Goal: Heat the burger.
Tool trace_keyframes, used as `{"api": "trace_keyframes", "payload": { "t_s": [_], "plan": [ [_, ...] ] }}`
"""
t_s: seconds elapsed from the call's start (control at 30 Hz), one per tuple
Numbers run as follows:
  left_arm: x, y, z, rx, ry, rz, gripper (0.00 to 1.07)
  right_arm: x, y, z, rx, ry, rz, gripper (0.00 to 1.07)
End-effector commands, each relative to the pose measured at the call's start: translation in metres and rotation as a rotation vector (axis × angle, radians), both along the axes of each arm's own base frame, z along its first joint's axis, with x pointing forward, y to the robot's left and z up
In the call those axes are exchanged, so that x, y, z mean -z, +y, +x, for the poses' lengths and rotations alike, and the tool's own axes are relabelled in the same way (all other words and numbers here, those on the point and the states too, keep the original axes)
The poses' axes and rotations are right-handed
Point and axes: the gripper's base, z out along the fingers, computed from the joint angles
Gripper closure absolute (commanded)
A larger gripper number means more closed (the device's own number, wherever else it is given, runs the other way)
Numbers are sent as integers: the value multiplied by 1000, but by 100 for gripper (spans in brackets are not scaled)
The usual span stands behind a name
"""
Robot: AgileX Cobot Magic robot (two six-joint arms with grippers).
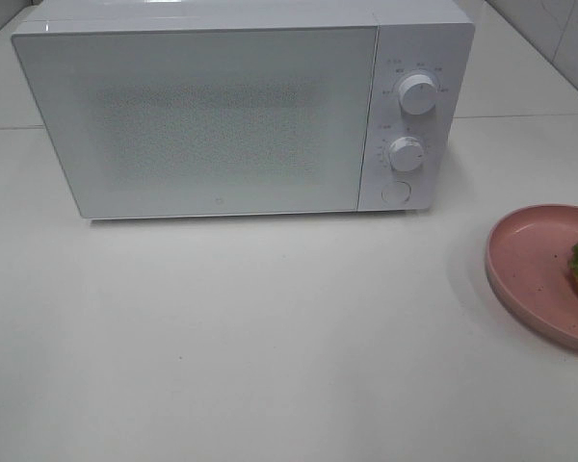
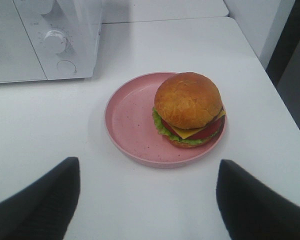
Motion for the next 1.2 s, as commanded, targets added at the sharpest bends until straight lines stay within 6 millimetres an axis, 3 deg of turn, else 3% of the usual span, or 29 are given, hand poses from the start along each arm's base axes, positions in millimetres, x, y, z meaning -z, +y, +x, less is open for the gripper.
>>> {"api": "trace_keyframes", "payload": {
  "t_s": [0.03,1.2],
  "plan": [
    [1,0,-4,-33,-36,-8,107,-1,0,0,10,-15,-21,34],
    [1,0,-5,-125,-44,-1,107,-1,0,0,8,-15,-21,34]
  ]
}}
